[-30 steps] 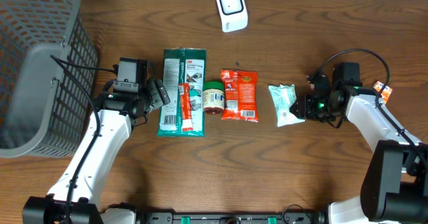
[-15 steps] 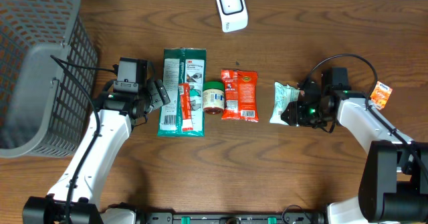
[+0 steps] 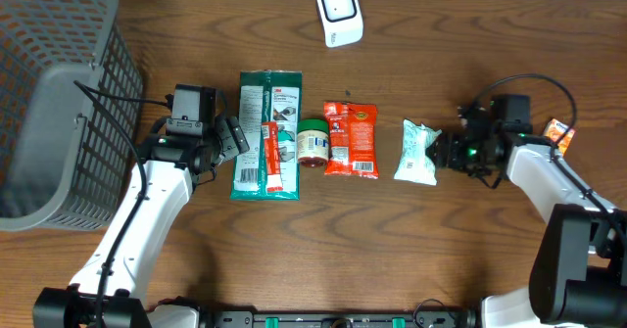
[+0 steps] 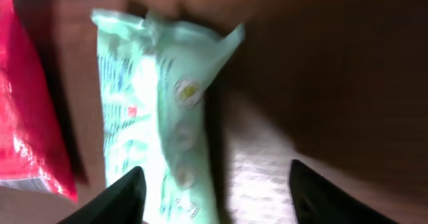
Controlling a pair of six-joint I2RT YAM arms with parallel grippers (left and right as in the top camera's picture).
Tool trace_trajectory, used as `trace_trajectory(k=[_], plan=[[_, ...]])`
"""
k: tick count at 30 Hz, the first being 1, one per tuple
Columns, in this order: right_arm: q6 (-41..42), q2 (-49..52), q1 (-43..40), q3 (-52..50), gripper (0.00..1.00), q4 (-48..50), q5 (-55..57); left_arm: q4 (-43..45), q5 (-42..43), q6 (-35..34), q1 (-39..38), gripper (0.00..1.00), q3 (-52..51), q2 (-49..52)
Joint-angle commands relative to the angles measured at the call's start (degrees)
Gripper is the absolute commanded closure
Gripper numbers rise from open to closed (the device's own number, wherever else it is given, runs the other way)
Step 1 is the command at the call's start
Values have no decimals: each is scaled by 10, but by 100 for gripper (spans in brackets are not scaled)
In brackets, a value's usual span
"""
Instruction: Scan the item barcode
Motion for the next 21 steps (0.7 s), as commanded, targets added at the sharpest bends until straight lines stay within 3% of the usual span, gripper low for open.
trace_trajectory(k=[1,15,19,21], plan=[[18,0,-12,4,31,25,-23,-1,-11,6,2,13,10,-3],[29,25,-11,4,29,89,-67,-1,-11,6,2,13,10,-3],[29,53,-10,4,34,99,-76,-1,-11,6,2,13,10,-3],[28,69,-10,4,40,103,-76,-1,-11,6,2,13,10,-3]])
